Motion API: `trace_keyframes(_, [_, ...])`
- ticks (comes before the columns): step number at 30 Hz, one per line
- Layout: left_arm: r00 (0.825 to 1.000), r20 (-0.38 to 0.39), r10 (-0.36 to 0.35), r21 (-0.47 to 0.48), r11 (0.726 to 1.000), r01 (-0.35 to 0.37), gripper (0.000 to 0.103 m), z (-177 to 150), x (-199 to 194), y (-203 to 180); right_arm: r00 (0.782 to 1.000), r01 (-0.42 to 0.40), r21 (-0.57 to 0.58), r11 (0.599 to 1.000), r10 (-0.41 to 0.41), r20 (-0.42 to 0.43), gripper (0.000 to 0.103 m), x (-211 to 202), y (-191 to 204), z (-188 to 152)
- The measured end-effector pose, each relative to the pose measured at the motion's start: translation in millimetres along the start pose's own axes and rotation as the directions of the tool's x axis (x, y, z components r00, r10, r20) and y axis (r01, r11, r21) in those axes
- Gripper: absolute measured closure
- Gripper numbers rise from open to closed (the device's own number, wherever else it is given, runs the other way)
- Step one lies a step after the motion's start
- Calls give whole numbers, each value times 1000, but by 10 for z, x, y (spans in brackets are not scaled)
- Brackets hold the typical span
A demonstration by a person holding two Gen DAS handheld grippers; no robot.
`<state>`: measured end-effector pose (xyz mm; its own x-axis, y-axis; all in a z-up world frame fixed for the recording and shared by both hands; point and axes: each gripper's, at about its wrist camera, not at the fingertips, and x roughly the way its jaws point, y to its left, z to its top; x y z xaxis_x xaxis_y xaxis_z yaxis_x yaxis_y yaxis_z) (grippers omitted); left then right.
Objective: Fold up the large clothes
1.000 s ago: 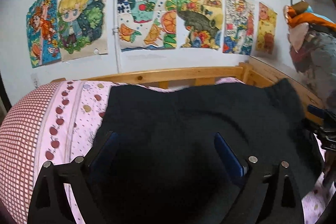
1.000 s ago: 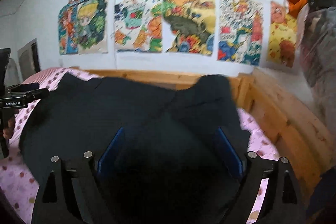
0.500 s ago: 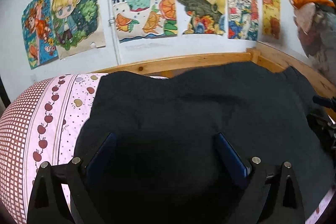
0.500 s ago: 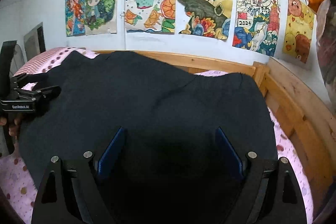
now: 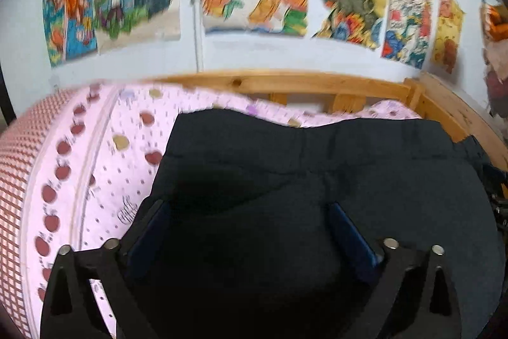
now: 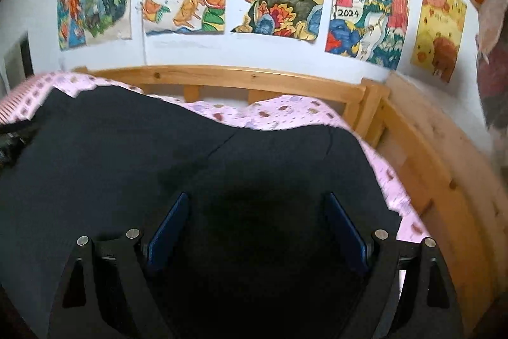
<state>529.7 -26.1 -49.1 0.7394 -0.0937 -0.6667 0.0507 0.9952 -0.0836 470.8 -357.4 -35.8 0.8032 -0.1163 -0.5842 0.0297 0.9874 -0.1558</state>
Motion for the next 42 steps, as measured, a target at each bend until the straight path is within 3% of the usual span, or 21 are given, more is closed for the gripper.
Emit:
trace_keyframes(4, [996,-70,-62,-85,995,56,0,-23,235,152,998,-29,19,999,30,-58,13,176,1,-2])
trace_keyframes(11, [988,-66,-138,-145,981,128,0,-165,391,215,991,-111,134,985,121,-64,6,456,-119,-180])
trace_keyframes(22, [984,-29,-178,-175,970,170,0,-264,472,254,987,-149,184,972,158,-37,4,589,-174,-309])
trace_keyframes(42, [983,-9,-181,-176,968,177,0,-346,501,239,988,-151,193,970,155,-8,4,578,-176,-374])
